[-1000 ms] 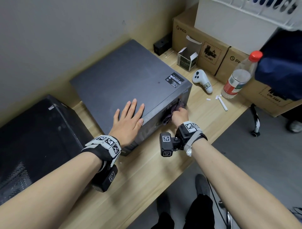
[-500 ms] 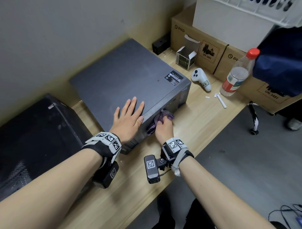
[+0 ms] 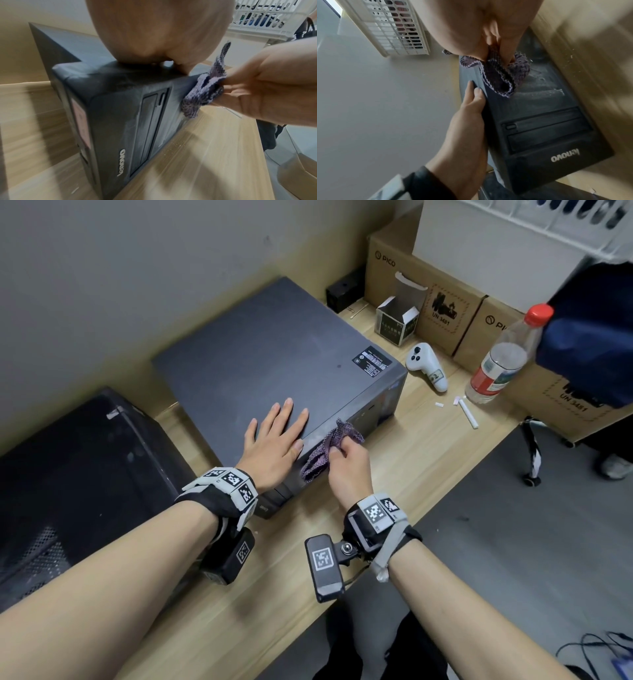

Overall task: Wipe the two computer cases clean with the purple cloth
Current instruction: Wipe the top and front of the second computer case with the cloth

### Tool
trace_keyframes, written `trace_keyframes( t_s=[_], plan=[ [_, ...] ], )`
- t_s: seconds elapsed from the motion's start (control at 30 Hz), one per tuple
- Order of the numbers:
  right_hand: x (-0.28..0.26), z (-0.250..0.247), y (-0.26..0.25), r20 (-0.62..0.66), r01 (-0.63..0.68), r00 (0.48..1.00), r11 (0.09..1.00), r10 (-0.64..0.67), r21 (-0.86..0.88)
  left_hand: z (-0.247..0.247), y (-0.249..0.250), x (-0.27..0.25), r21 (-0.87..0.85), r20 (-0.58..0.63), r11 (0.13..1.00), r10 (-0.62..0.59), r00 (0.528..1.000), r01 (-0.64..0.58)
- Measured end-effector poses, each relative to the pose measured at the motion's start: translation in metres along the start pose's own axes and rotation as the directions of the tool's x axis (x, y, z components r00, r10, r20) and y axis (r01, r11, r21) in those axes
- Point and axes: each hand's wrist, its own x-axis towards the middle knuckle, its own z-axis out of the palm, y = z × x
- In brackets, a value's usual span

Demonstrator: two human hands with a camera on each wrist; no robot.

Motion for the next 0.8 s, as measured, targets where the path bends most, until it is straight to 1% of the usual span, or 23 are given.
trace_keyframes(
  t_s=[0.03,0.13,0.2,0.33,0.4,0.5,0.53,0.57,0.63,0.67,0.73,0.8],
  plan=[
    [0.0,0.003,0.003,0.004,-0.012,1.0,1.0,0.012,-0.004,0.0,-0.001,0.0,-0.006,0.002,1.0,0.005,1.0,-0.005],
    [0.004,0.014,0.02,0.045,-0.109,0.993,0.992,0.112,-0.058,0.0,0.0,0.0,-0.011,0.005,1.0,0.01,1.0,-0.01],
    [0.007,0.018,0.032,0.075,-0.151,0.984,0.983,0.16,-0.107,0.001,0.0,0.0,-0.012,0.0,1.0,0.008,1.0,-0.008],
    [0.008,0.016,0.047,0.127,-0.17,0.972,0.965,0.198,-0.199,0.002,-0.001,-0.001,-0.012,-0.004,1.0,0.012,1.0,-0.012],
    [0.007,0.014,0.049,0.126,-0.172,0.972,0.963,0.201,-0.205,-0.001,0.001,-0.001,-0.038,-0.002,0.999,0.014,1.0,-0.014],
    [0.005,0.011,0.036,0.068,-0.169,0.982,0.978,0.178,-0.118,-0.013,-0.005,-0.003,-0.136,0.045,0.99,0.035,0.998,-0.028],
    [0.003,0.01,0.028,0.049,-0.147,0.987,0.983,0.153,-0.111,-0.017,-0.01,-0.007,-0.116,0.065,0.992,0.047,0.997,-0.039],
    [0.001,0.009,0.021,0.038,-0.118,0.992,0.987,0.123,-0.109,-0.021,-0.019,-0.012,-0.061,0.073,0.997,0.053,0.996,-0.049],
    [-0.005,0.008,0.005,0.029,-0.059,0.998,0.994,0.062,-0.091,-0.024,-0.038,-0.022,0.039,0.074,0.998,0.037,0.997,-0.04],
    [-0.01,0.01,-0.001,0.027,-0.036,0.999,0.996,0.038,-0.079,-0.023,-0.045,-0.027,0.053,0.083,0.998,0.025,0.996,-0.03],
    [-0.019,0.015,-0.004,0.037,-0.029,0.999,0.998,0.031,-0.062,-0.02,-0.053,-0.033,0.049,0.1,0.998,0.028,0.995,-0.033],
    [-0.025,0.027,0.005,0.048,-0.064,0.996,0.994,0.068,-0.084,-0.016,-0.054,-0.033,0.039,0.098,0.998,0.042,0.994,-0.046]
  ],
)
